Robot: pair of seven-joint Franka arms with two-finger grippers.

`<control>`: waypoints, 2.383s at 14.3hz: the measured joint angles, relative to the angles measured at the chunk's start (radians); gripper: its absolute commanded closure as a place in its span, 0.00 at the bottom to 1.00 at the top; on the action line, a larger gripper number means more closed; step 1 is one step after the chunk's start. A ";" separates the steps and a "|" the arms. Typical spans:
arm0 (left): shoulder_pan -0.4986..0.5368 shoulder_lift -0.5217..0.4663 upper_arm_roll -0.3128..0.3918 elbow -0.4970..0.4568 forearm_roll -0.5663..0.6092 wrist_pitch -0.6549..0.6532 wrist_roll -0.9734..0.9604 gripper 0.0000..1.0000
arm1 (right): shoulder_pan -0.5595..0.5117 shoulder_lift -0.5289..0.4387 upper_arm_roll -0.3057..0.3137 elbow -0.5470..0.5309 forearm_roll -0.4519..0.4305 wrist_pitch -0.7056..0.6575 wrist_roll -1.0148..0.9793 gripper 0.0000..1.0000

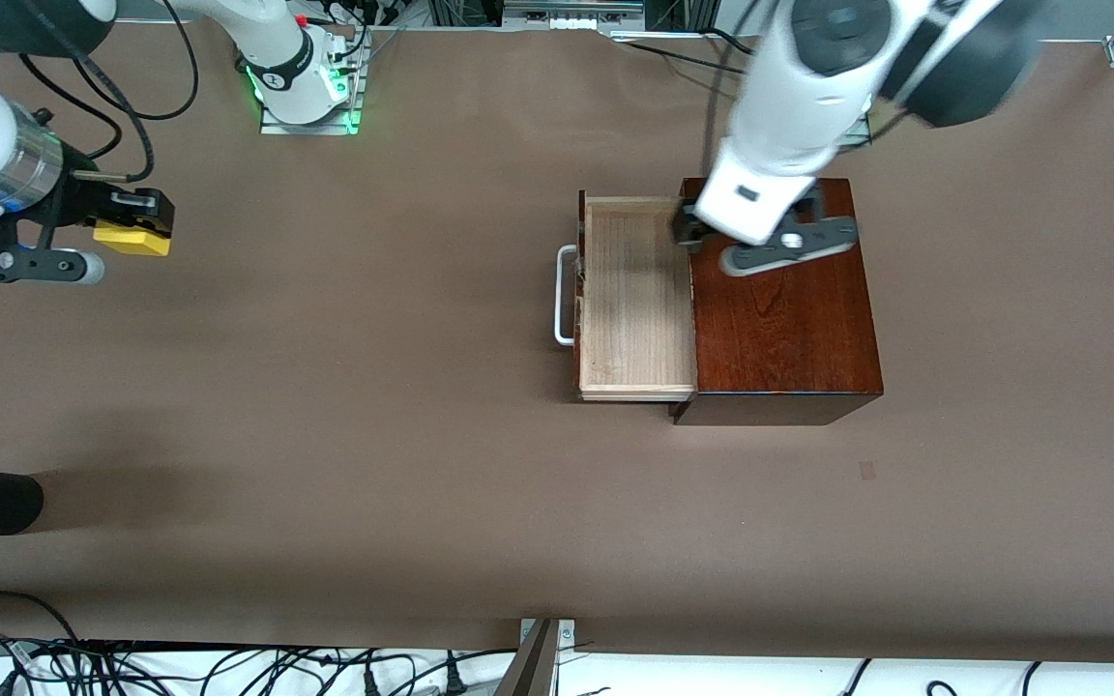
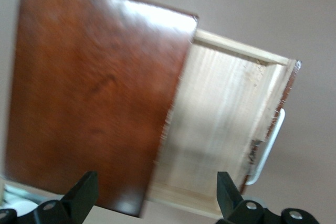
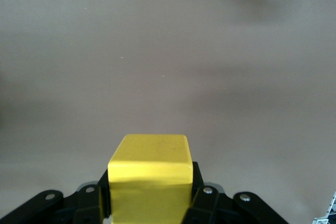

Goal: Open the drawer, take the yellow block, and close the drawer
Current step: 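Lift the cube with the right gripper while the left gripper reaches the drawer, then lower the cube onto the table and open the right gripper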

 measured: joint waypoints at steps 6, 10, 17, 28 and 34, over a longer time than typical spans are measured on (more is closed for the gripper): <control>-0.148 0.212 -0.006 0.090 0.000 0.161 -0.384 0.00 | -0.380 -0.008 0.332 -0.153 0.000 0.116 -0.101 0.90; -0.211 0.340 -0.012 0.155 0.000 0.258 -0.613 0.00 | -0.538 -0.005 0.470 -0.379 0.002 0.386 -0.183 0.90; -0.289 0.470 -0.014 0.206 0.000 0.384 -0.792 1.00 | -0.573 0.137 0.562 -0.585 0.002 0.683 -0.182 0.90; -0.286 0.510 0.007 0.206 0.004 0.356 -0.967 1.00 | -0.579 0.298 0.568 -0.574 0.060 0.788 -0.032 0.77; -0.285 0.510 0.020 0.207 0.069 0.309 -0.969 1.00 | -0.580 0.303 0.568 -0.563 0.060 0.785 -0.021 0.00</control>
